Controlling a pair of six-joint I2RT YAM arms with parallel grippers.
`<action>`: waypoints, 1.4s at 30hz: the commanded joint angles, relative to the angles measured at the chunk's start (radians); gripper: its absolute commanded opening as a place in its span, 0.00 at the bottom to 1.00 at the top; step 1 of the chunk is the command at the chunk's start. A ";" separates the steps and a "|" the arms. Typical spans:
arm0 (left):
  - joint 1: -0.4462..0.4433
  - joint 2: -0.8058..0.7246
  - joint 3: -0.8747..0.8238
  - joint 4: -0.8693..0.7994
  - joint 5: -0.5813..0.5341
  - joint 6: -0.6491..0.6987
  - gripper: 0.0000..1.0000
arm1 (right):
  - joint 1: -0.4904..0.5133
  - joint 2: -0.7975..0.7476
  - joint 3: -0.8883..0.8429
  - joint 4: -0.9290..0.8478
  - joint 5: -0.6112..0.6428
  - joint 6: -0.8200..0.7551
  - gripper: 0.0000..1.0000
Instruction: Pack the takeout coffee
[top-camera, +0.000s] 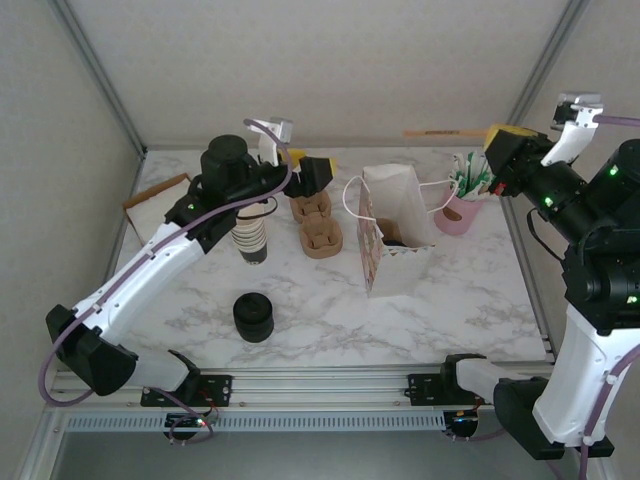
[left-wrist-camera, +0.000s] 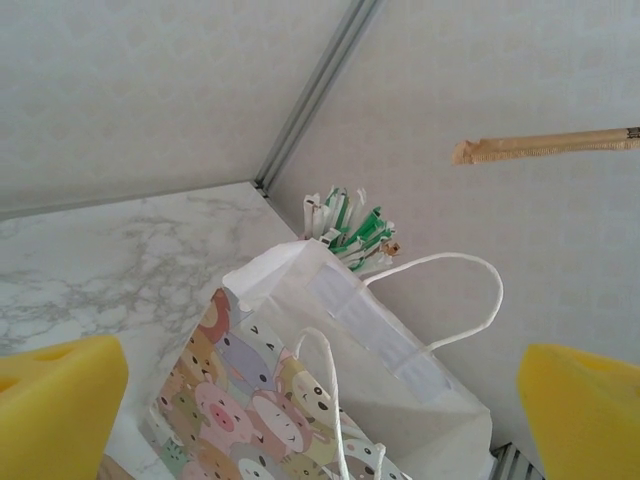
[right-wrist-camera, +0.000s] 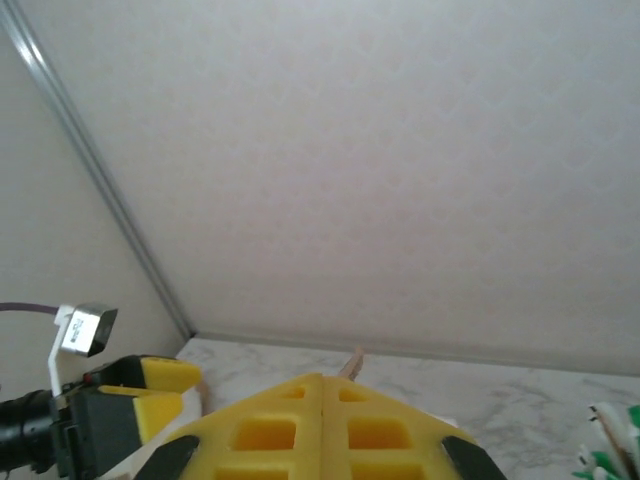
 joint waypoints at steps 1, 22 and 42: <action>-0.010 -0.033 -0.029 0.023 -0.037 -0.001 1.00 | 0.007 0.030 -0.002 -0.013 -0.078 0.033 0.00; -0.005 0.000 -0.040 -0.011 -0.094 0.024 1.00 | 0.057 0.287 0.027 -0.265 -0.036 0.001 0.00; 0.000 0.003 -0.025 -0.033 -0.115 0.033 1.00 | 0.189 0.556 0.019 -0.335 -0.009 -0.033 0.00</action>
